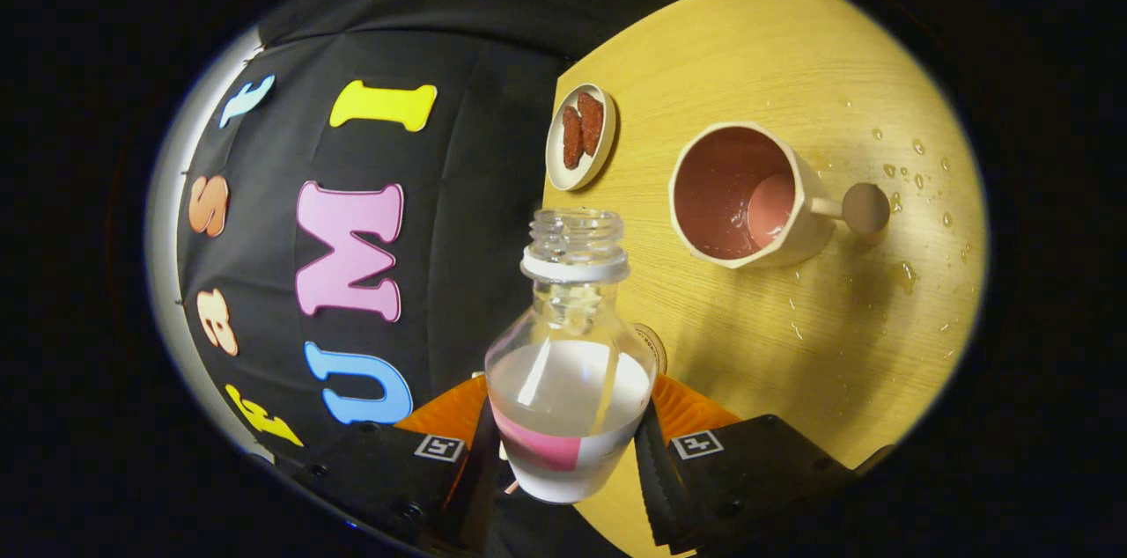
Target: Take the bottle from table, then pour the juice into the cup, finally place the bottle on the coaster
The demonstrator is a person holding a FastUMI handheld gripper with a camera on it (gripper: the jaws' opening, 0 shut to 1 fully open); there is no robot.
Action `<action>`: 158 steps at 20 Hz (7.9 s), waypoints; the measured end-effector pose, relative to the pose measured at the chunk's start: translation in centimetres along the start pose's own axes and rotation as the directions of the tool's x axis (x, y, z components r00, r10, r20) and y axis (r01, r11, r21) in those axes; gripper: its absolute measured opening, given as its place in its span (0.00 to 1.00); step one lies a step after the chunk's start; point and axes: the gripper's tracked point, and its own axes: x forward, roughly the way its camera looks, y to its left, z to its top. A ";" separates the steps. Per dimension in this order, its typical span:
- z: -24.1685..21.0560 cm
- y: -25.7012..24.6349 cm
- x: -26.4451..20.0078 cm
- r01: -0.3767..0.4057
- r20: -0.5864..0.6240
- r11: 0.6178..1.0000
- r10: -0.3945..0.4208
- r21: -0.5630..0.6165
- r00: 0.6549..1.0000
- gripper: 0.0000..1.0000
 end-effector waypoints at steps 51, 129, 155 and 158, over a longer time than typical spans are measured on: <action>6.0 4.5 1.4 0.054 -0.085 0.504 0.039 0.862 0.996 0.70; -9.3 7.7 0.6 0.208 0.199 0.011 0.344 -0.978 0.918 0.70; -8.0 3.0 14.5 0.200 0.203 0.040 0.272 -0.979 0.941 0.74; -7.9 2.8 14.5 0.211 0.209 0.024 0.271 -0.977 0.940 0.76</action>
